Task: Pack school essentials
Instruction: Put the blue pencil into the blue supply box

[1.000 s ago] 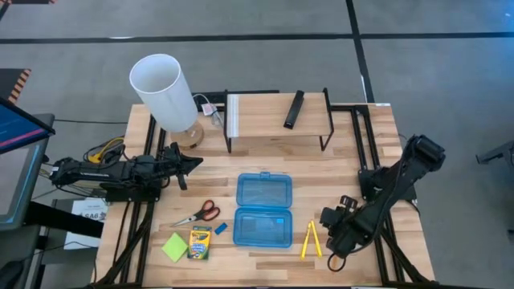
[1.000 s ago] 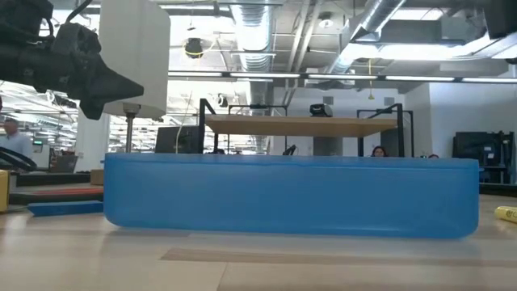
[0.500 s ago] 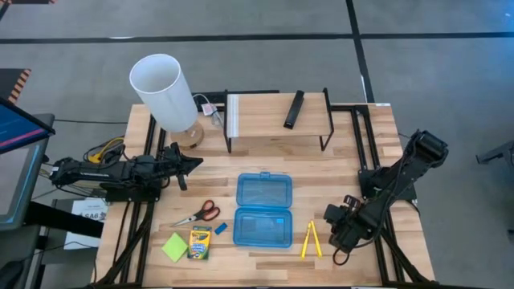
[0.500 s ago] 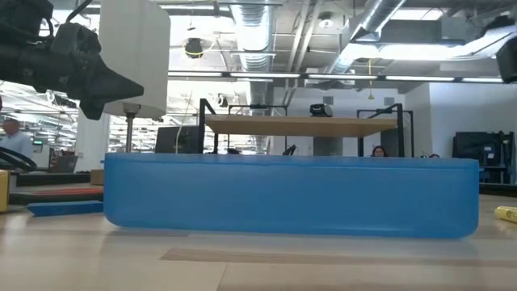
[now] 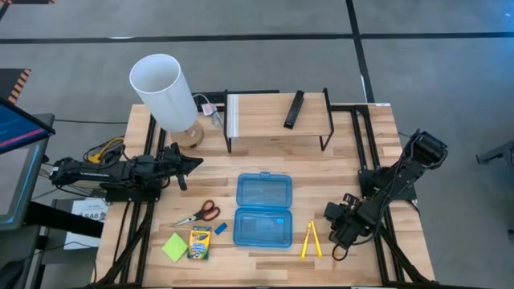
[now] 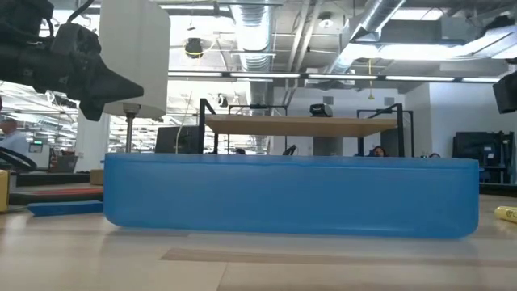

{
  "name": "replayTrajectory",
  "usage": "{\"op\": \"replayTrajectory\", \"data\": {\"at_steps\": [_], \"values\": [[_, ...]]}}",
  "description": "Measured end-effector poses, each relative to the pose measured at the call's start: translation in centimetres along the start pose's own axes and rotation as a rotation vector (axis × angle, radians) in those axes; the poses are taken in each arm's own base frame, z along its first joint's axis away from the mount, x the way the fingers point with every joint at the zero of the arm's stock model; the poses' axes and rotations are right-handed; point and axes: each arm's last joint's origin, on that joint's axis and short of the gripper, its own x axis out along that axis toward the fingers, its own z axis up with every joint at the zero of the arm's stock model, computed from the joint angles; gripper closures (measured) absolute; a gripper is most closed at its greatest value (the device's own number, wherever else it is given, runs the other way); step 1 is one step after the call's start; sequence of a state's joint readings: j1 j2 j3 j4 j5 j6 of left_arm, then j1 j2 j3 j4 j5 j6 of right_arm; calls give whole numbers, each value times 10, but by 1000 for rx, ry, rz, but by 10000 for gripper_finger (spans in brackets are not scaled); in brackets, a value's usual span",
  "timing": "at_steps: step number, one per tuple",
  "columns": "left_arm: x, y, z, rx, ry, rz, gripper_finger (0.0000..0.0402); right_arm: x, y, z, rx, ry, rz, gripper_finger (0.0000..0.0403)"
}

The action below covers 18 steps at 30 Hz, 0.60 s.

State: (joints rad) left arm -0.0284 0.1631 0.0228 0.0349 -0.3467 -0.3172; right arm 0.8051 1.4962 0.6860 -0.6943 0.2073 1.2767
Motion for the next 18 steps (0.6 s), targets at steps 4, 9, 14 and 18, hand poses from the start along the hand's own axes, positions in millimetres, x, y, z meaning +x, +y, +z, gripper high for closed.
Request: {"op": "replayTrajectory", "data": {"at_steps": [4,9,14,18], "values": [[0,0,0,-1,1,0,401,2,-1,0,4,-9,10,253],[0,0,0,-1,1,0,401,2,-1,0,-19,-8,11,314],[0,0,0,-1,1,0,401,1,-1,1,-45,-1,14,382],[0,0,0,-1,1,0,401,0,0,1,-45,15,11,385]]}}
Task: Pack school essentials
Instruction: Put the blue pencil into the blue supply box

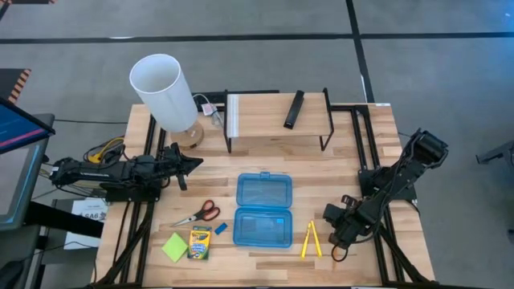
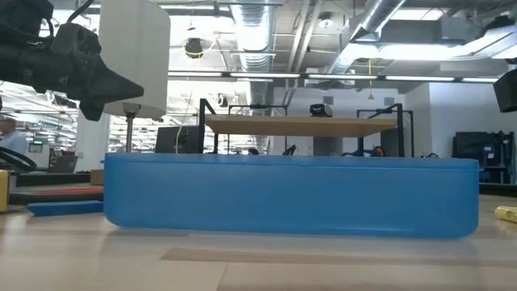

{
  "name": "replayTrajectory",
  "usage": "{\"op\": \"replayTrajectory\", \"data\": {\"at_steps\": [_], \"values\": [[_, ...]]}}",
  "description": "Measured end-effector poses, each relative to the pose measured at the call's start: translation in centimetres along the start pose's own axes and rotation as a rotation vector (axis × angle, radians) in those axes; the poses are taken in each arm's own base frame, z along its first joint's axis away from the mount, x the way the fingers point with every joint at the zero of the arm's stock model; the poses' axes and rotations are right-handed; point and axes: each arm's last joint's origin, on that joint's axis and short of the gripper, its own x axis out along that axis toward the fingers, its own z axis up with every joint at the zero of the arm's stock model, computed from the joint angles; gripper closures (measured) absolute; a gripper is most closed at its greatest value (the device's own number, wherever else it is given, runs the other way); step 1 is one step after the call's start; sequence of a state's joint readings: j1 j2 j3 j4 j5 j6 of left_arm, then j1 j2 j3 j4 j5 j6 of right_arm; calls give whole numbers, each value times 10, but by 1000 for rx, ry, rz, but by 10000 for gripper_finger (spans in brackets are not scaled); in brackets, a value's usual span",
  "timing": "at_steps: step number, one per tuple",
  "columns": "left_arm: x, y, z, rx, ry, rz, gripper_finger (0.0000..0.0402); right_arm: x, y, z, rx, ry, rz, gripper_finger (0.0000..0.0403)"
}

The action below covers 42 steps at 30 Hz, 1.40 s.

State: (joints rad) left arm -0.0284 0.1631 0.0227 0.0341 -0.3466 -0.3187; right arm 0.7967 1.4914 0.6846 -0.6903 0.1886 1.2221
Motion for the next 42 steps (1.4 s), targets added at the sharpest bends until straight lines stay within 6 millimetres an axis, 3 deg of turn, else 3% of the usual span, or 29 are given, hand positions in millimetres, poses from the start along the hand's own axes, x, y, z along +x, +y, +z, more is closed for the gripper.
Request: {"op": "replayTrajectory", "data": {"at_steps": [4,11,17,25,32,42], "values": [[0,0,0,0,0,0,401,-11,3,5,-12,25,-42,370],[0,0,0,0,-2,3,401,-38,14,33,-43,11,-21,390],[0,0,0,0,-2,5,401,-57,21,70,-59,-111,47,380],[0,0,0,-24,-2,5,401,-82,28,135,-143,-413,229,385],[0,0,0,-16,-2,4,401,-72,37,187,-228,-472,202,382],[0,0,0,0,-2,4,401,-48,91,241,-409,-356,232,376]]}}
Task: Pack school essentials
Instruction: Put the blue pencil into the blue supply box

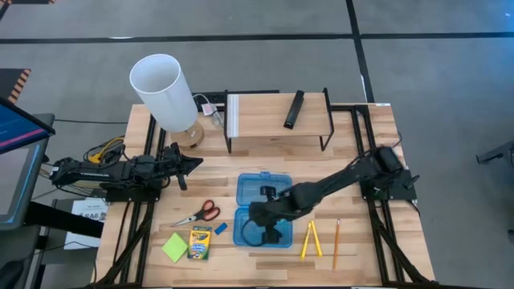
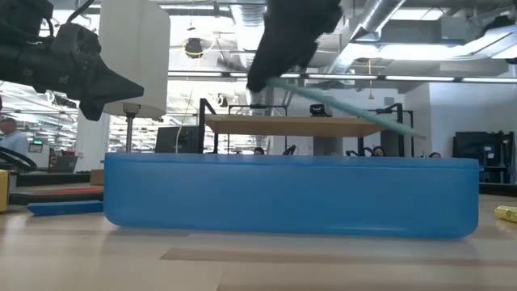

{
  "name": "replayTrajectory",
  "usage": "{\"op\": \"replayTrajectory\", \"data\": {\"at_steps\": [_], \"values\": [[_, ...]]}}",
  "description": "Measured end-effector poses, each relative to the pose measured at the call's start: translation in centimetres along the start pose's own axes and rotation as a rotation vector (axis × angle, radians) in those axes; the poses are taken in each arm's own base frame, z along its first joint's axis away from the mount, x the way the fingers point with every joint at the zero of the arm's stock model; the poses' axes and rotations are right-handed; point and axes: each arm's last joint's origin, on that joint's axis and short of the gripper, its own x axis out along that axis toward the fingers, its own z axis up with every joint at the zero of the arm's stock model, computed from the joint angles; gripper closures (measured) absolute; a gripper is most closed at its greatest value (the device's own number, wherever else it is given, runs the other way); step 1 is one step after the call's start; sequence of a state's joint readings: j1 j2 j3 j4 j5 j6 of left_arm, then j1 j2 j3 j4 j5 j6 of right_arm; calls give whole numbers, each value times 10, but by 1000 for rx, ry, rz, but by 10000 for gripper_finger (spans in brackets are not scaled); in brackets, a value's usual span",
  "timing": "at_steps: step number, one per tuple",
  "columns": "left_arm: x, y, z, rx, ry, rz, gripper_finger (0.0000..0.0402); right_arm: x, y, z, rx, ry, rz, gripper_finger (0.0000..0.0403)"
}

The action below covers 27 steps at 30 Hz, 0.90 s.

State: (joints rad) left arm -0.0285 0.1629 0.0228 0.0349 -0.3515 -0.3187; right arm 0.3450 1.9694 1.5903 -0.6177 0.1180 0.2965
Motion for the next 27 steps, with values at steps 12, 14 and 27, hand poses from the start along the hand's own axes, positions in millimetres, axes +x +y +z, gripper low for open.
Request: {"op": "replayTrajectory", "data": {"at_steps": [12,14,27], "values": [[0,0,0,8,0,-1,401,53,-3,2,-18,148,38,363],[0,0,0,8,1,-1,401,58,-6,2,-12,150,39,362],[0,0,0,8,0,-1,401,58,-15,14,12,62,49,361]]}}
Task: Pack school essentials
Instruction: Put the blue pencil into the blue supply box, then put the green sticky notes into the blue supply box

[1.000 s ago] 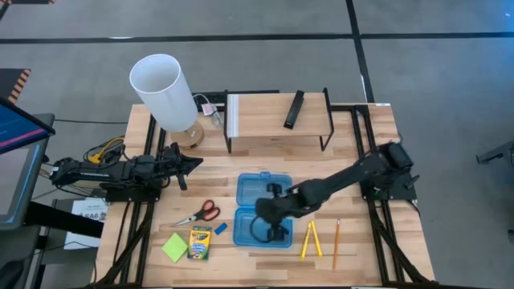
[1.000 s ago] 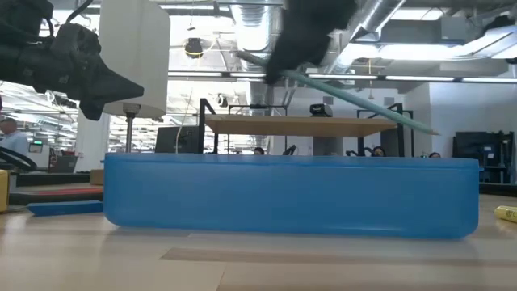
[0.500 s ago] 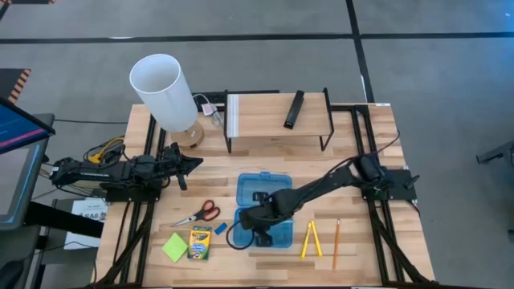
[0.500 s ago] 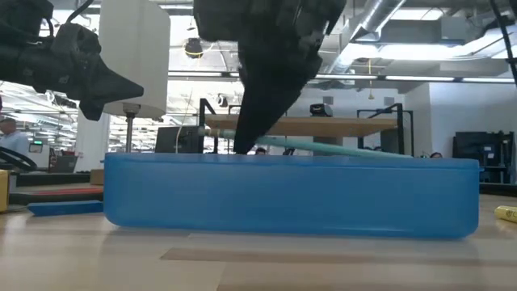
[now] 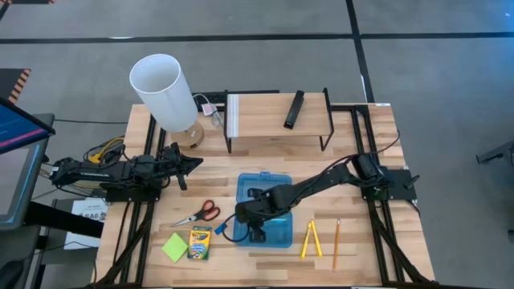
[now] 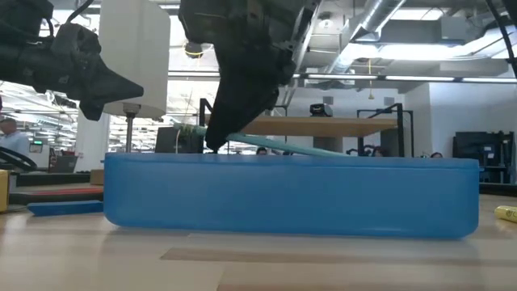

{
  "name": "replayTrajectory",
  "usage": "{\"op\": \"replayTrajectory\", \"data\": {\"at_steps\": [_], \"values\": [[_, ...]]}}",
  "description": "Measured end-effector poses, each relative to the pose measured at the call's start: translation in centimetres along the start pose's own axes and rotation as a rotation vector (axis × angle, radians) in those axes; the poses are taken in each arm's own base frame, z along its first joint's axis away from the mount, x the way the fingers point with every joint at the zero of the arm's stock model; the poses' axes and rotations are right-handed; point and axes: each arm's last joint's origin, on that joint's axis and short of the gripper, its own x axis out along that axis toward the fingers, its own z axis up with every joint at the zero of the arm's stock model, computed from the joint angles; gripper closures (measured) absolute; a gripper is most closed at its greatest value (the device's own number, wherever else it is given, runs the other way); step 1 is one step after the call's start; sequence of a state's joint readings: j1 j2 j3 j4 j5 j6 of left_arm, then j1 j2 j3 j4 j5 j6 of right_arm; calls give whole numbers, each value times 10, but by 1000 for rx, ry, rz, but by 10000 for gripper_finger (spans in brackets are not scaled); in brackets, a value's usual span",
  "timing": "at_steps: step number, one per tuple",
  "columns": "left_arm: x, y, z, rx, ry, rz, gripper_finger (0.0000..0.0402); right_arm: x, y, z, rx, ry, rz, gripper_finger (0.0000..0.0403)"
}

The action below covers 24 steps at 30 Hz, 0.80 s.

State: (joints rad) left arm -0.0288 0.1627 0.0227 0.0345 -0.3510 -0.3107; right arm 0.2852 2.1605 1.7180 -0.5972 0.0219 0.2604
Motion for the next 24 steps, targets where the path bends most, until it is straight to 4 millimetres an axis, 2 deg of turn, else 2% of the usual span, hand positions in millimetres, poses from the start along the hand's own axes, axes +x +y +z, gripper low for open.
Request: {"op": "replayTrajectory", "data": {"at_steps": [19,24], "values": [[0,0,0,0,0,0,401,0,0,0,-4,2,0,268],[0,0,0,-29,2,-4,401,-10,13,1,-79,-37,22,266]]}}
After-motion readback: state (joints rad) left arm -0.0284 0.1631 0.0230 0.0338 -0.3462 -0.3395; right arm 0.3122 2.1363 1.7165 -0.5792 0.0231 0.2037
